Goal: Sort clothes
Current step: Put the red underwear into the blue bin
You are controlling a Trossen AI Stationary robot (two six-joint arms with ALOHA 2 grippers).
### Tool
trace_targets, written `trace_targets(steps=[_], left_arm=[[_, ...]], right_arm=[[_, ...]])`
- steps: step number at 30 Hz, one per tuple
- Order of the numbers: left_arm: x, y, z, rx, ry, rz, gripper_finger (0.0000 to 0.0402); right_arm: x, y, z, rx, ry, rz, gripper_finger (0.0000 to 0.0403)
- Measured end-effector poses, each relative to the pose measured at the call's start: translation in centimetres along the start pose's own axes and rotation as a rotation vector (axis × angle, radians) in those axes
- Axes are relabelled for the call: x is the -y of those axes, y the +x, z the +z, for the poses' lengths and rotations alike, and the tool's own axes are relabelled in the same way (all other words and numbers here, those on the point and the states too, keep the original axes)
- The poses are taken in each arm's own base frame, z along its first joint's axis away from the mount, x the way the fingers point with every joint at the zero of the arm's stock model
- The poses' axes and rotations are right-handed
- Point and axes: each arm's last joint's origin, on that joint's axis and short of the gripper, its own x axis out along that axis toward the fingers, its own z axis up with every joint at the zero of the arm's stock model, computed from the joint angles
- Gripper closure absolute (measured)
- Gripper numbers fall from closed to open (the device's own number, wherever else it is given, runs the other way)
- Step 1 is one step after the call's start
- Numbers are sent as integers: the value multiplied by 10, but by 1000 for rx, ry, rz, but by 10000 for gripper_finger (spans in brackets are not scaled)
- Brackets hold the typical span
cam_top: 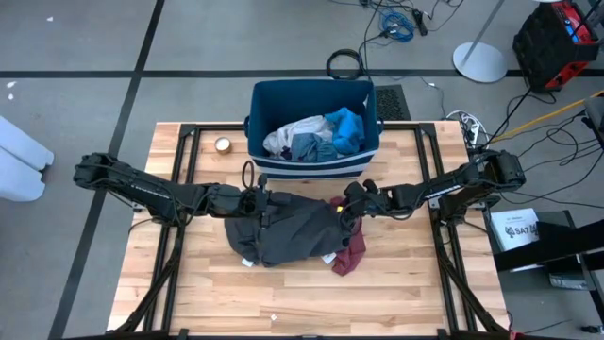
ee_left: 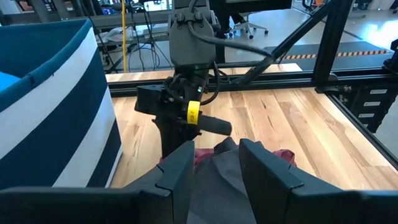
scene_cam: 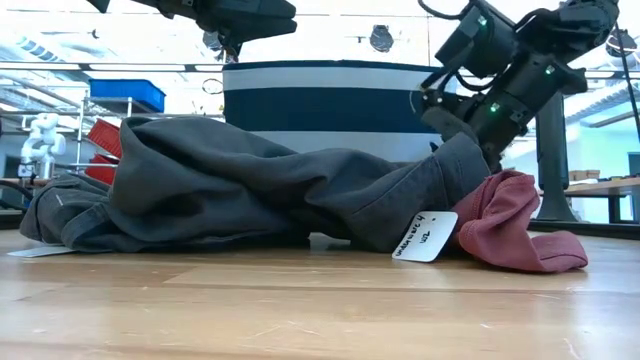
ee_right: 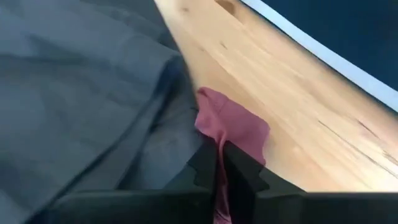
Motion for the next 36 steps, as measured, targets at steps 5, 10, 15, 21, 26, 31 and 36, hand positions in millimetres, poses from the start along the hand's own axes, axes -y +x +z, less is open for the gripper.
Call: trace_targets(steps=[5,10,15,21,26,31,36], left_arm=[[0,0,0,0,0,0,265],[0,0,0,0,0,0,265],[0,0,0,-1,0,0,265],[0,0,0,-2,1,0,265],[0,0,0,-2,1,0,265],[0,0,0,-1,1,0,265],[0,0,0,1,1,0,265]], right_arm=[[-7,-1,5,30,19,83,401],[-32,-20,26,132,9,200,402],[-58,-58,63,285,-65,321,402],[-78,-115,111,498,-167,416,403],[-86,-157,150,625,-280,411,403],[-88,-197,190,746,-411,350,403],[-75,-233,228,876,-474,258,403]])
